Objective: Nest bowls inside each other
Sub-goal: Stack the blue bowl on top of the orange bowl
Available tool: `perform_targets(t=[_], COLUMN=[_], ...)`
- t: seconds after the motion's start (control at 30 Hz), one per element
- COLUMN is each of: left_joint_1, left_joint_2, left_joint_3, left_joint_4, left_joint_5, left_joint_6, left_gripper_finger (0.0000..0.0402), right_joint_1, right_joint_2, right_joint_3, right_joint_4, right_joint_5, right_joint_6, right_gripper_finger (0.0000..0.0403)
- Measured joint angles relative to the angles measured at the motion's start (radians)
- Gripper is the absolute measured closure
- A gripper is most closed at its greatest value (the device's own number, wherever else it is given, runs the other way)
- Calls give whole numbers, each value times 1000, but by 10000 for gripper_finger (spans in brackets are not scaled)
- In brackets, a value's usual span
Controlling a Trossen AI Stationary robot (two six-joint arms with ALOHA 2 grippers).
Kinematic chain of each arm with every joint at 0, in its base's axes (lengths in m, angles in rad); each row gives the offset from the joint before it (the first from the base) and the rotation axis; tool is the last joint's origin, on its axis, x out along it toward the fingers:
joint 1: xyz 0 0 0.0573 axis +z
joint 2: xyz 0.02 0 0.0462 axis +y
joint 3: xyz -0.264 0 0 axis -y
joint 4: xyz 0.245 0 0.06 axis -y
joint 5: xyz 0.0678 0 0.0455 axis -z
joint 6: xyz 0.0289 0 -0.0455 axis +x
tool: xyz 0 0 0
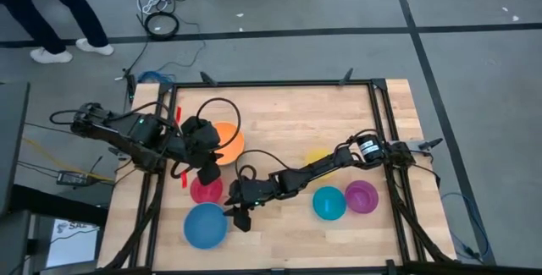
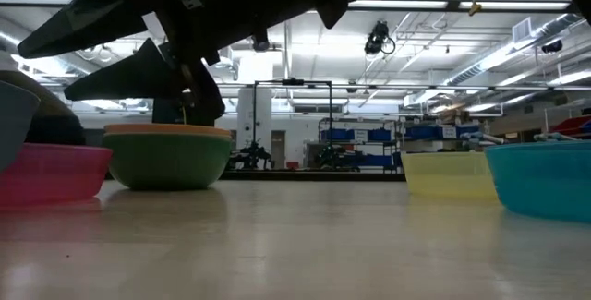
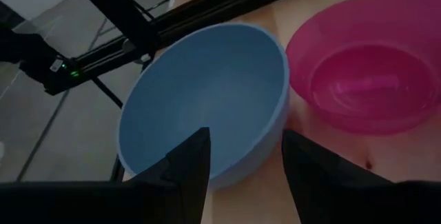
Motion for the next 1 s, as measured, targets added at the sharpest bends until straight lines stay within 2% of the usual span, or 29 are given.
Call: perform_targets(t=[0.23, 0.47, 0.7, 0.9, 1.0], left_joint_1=[0, 0, 0, 0, 0], left_joint_2=[0, 0, 0, 0, 0], left_joint_3=[0, 0, 0, 0, 0], left_joint_4=[0, 0, 42, 45, 46], left_joint_5=[-1, -24, -25, -25, -25], left_joint_6=[2, 22, 51, 59, 59], left_gripper_finger=[262, 262, 262, 262, 262], right_joint_1=[6, -1, -8, -21, -22], right_joint_2=[0, 0, 0, 2, 1], right_joint_3=[0, 0, 0, 13, 43], right_joint_4=[23, 54, 142, 216, 230], right_joint_5=[28, 20, -8, -116, -117], right_joint_6=[-107, -133, -201, -236, -276], right_gripper_finger=[235, 235, 235, 235, 238])
